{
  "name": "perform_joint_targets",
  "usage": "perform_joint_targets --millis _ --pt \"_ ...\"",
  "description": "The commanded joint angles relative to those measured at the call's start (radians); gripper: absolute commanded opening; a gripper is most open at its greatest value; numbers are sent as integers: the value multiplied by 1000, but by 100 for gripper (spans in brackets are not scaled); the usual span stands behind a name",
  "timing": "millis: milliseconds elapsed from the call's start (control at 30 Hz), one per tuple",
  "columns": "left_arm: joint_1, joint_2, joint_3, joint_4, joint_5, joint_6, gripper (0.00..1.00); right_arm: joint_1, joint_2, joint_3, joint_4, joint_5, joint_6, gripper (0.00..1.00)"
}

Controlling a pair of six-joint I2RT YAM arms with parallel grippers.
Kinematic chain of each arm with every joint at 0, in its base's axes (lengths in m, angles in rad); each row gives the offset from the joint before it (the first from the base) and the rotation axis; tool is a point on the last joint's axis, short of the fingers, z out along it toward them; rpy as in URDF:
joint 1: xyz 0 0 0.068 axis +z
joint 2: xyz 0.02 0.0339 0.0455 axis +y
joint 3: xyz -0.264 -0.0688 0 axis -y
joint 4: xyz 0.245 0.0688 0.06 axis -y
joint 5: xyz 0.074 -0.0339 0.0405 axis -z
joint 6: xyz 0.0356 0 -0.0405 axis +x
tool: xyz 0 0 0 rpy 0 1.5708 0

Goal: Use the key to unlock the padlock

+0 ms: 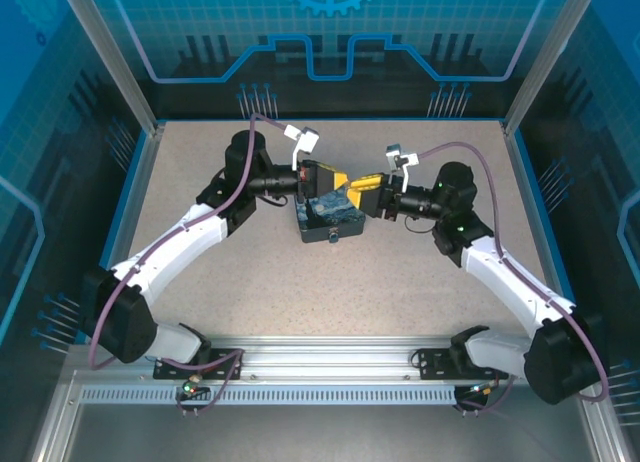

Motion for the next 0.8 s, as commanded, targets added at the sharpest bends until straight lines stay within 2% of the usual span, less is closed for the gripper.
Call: perform_joint_targets --millis 0,433,767 --pt "2 -27 30 -20 32 25 0 16 16 39 54 -7 5 37" --pt "2 -19 21 3 33 13 0 23 40 40 35 17 8 19" --pt "2 -19 13 2 36 15 0 24 40 40 46 34 22 12"
